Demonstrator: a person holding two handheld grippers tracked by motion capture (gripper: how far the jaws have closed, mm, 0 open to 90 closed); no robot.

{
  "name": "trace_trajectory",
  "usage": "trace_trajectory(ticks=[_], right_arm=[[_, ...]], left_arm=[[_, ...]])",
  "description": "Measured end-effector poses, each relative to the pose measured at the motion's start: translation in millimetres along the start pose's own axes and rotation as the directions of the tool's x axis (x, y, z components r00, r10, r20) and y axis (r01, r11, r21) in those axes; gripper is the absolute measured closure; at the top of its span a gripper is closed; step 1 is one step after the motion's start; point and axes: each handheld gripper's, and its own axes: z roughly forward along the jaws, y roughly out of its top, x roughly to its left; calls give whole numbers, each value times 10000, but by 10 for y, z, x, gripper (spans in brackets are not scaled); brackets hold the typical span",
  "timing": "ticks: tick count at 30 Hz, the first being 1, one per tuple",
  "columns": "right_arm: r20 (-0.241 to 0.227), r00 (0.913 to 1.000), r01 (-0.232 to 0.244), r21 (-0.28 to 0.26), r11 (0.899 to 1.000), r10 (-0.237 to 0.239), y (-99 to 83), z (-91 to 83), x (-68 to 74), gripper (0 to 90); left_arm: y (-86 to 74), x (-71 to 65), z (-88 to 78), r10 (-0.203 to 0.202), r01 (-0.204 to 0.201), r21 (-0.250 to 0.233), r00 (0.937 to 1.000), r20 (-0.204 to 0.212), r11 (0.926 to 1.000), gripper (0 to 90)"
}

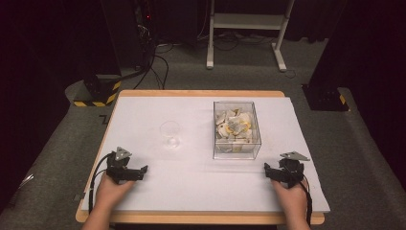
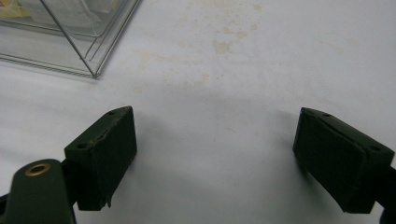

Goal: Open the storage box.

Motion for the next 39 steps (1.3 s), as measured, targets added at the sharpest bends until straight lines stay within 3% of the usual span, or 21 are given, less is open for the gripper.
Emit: trace_trajectory(ticks=[20,27,34,39], right_arm=[[-35,10000,-45,21,10000,45,4,1,-1,133],[11,9998,179,141,9997,-180,27,-10,-15,128],[-204,9993,299,-165,9994,-303,24,-79,7,124],[-596,9967,506,-740,9960,-550,26,-203,66,125]], left_arm=[[2,1,1,-22,22,7,10000,6,10000,5],[2,-1,3,-27,27,-6,10000,-11,10000,5],[1,0,3,-32,32,-9,10000,-2,10000,4],[3,1,3,-35,35,-2,10000,7,10000,4]])
